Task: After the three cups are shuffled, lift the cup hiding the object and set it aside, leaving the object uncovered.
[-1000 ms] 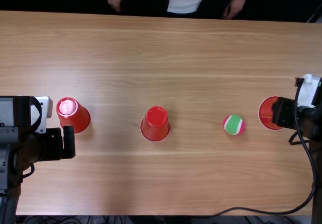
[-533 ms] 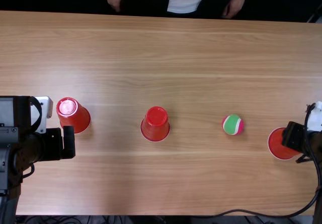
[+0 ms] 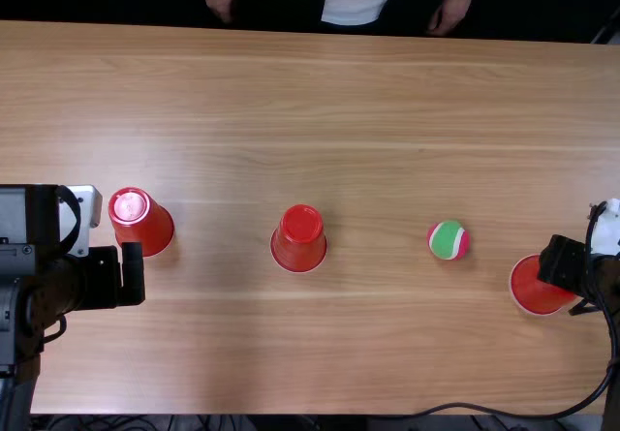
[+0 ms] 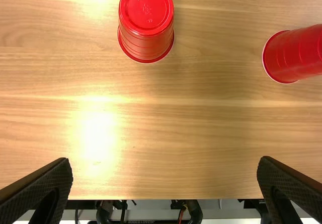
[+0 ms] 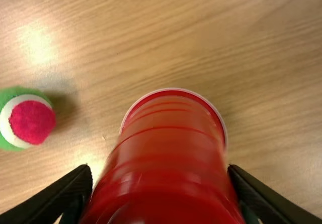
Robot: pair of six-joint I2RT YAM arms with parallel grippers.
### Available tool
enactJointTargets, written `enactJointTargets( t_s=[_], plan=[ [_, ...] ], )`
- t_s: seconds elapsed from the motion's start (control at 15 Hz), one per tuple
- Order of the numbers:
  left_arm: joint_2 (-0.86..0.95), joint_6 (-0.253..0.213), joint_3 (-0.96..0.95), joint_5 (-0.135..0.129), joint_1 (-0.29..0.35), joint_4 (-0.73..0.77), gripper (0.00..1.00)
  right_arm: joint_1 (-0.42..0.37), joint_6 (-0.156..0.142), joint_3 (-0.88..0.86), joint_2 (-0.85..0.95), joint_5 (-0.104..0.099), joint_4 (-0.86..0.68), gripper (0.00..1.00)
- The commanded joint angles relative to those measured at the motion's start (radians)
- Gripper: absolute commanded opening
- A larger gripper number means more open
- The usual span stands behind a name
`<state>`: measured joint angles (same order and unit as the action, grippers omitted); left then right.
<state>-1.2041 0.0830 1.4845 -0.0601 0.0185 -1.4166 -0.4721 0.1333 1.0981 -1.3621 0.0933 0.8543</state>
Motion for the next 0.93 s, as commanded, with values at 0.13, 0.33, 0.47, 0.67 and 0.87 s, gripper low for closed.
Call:
enactJointTargets(
  t_s=[0.13, 0.33, 0.47, 0.67, 0.87],
  plan=[
    [0.005, 0.005, -0.007, -0.004, -0.006, -0.003, 1.0, 0.004, 0.008, -0.001, -0.003, 0.006, -0.08, 1.0],
    [0.009, 0.005, -0.009, -0.004, -0.006, -0.003, 1.0, 0.032, 0.007, 0.045, 0.008, 0.01, -0.078, 1.0],
    [0.023, 0.005, -0.007, -0.004, -0.008, -0.003, 1.0, 0.105, 0.003, 0.094, 0.012, 0.012, -0.069, 1.0],
    [0.029, 0.005, -0.009, -0.004, -0.006, -0.003, 1.0, 0.234, -0.008, 0.201, 0.014, 0.012, -0.027, 1.0],
    [0.041, 0.007, -0.012, -0.004, -0.002, -0.003, 1.0, 0.357, -0.023, 0.25, 0.027, 0.01, 0.019, 1.0]
  ],
)
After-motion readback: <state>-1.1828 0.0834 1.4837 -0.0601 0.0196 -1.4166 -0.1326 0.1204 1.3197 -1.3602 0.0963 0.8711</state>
